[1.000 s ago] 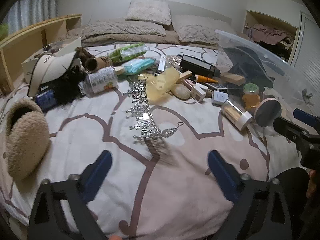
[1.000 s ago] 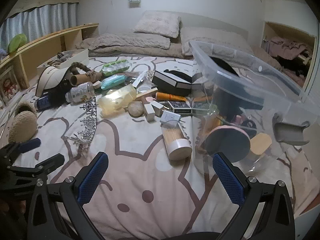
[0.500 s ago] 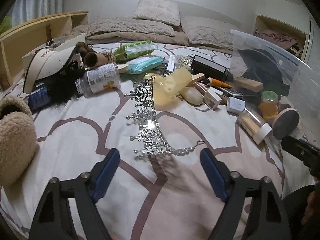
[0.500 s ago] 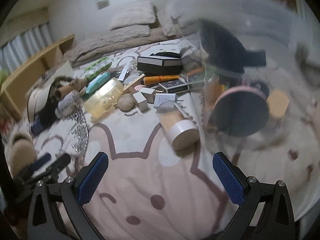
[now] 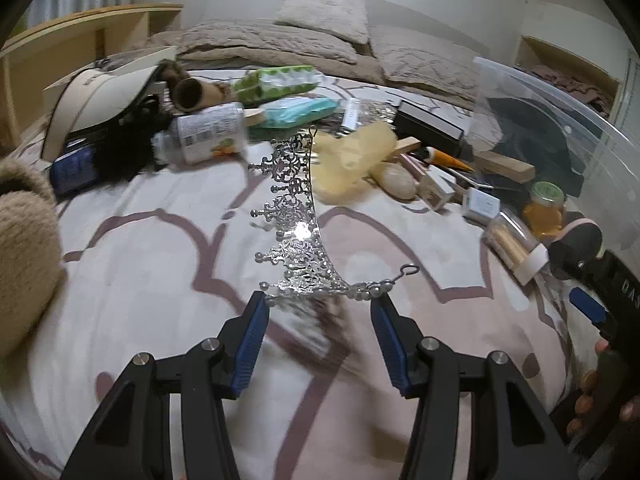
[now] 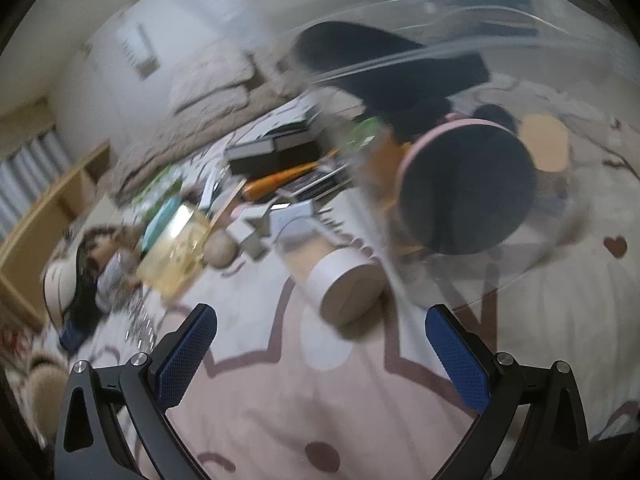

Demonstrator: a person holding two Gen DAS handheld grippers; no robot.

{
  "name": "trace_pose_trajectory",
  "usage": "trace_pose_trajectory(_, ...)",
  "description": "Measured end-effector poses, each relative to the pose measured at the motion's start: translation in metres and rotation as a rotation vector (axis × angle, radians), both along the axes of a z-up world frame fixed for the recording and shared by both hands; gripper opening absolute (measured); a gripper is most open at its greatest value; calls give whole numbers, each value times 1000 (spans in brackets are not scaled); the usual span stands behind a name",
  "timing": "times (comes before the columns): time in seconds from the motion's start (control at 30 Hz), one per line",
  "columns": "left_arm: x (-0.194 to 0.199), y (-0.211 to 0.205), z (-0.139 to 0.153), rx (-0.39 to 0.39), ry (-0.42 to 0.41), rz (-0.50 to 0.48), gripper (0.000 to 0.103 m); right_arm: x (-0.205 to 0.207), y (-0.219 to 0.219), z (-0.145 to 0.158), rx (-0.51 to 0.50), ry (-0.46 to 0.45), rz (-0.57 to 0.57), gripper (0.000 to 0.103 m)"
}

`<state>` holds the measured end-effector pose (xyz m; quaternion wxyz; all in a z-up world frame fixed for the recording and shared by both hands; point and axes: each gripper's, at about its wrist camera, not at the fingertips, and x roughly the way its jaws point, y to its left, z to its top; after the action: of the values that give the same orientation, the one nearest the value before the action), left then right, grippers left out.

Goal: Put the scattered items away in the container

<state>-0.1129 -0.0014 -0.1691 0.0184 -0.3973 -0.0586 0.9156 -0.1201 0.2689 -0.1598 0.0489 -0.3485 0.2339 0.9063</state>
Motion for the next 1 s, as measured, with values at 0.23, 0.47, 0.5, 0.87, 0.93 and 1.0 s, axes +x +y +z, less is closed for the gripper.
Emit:
trace_pose_trajectory(0.23,12,-29,4,-36,-1,127,53,-1,11,-5,-82,29,-80,103)
trace_pose_trajectory(0.47,18,-47,5,-86,7,204,53,-13,10,-17,-146,31,-143,103)
trace_pose_trajectory(0.5,18,-48,4,-91,6,210,53,-15,12,-19,-163,32,-160,103)
trace_pose_trajectory(0.87,20,-43,-1,-98,4,205,53,-35,-3,-29,-306,87,-124,103)
trace_pose_trajectory(0.93,20,-43,-1,-93,5,206,53,-39,-12,-26,-316,96,-75,103)
trace_pose_trajectory(1.0,21,-43,0,-88,8,206,53,-41,-22,-22,-307,108,-19,103)
